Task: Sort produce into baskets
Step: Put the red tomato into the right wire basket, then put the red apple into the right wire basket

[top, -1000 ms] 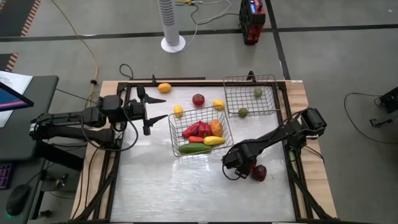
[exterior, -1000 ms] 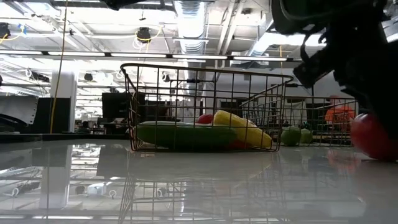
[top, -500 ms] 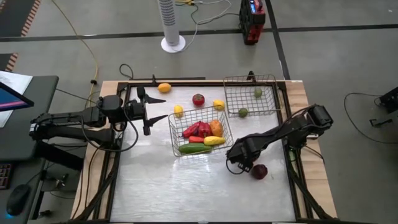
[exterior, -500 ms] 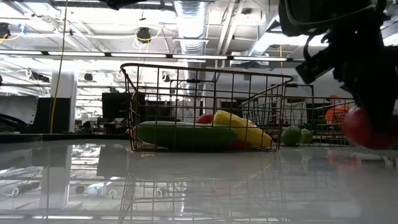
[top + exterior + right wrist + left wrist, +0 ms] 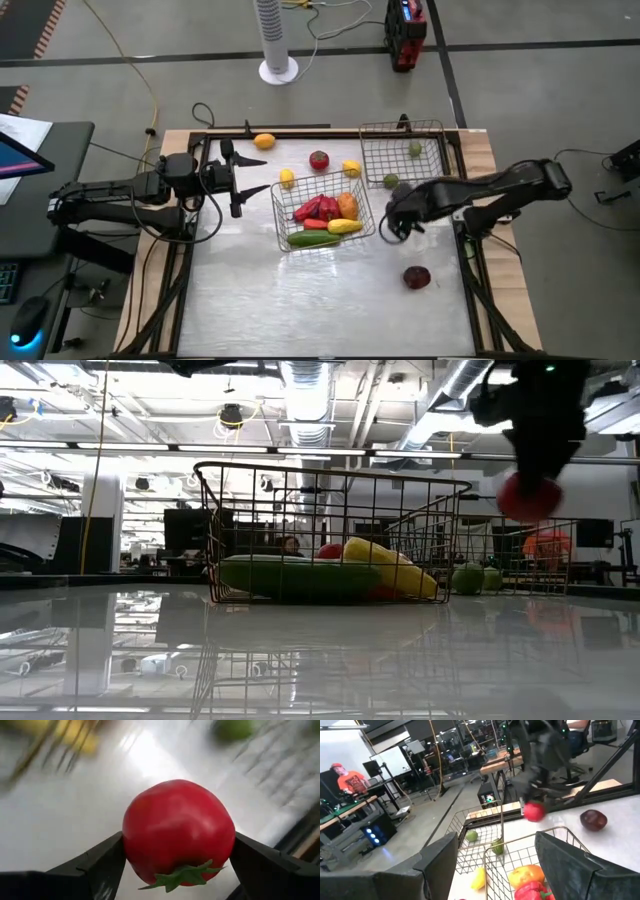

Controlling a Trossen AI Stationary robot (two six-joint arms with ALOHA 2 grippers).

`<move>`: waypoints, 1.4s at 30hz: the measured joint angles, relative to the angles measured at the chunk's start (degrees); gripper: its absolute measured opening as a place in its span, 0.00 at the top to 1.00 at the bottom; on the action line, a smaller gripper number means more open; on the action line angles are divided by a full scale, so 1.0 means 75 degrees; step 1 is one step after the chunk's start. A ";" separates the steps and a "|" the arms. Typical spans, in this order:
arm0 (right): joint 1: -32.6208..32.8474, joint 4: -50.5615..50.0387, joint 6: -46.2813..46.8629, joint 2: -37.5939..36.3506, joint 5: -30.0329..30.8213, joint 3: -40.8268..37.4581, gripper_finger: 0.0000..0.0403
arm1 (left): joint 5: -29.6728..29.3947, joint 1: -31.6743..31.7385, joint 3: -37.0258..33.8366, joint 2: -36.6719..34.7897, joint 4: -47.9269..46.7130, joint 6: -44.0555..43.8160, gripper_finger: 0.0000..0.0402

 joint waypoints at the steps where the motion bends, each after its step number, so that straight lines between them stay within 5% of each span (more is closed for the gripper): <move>1: -0.0155 0.0056 0.0047 -0.0172 0.0365 0.0000 0.13 | 0.0000 0.0000 0.0000 0.0000 0.0001 0.0000 0.37; 6: -0.0971 0.1038 -0.0370 -0.0839 0.1572 0.0000 0.13 | 0.0000 0.0000 0.0000 0.0000 -0.0029 0.0000 0.37; 13: -0.2413 0.2508 -0.2583 -0.0817 0.1617 0.0003 0.11 | -0.0003 0.0003 0.0003 0.0000 -0.0074 0.0000 0.37; 26: -0.4660 0.2482 -0.3867 -0.0061 -0.0277 0.0014 0.02 | -0.0236 0.0003 0.0003 -0.0003 -0.0230 0.0196 0.37; 32: -0.3847 0.1639 -0.3486 -0.0296 -0.0300 0.0467 0.02 | -0.0233 0.0003 0.0003 -0.0003 -0.0233 0.0201 0.37; 42: -0.0279 0.0728 -0.0284 0.0061 -0.1895 0.0554 0.02 | -0.0228 0.0003 0.0003 -0.0003 -0.0460 -0.0098 0.37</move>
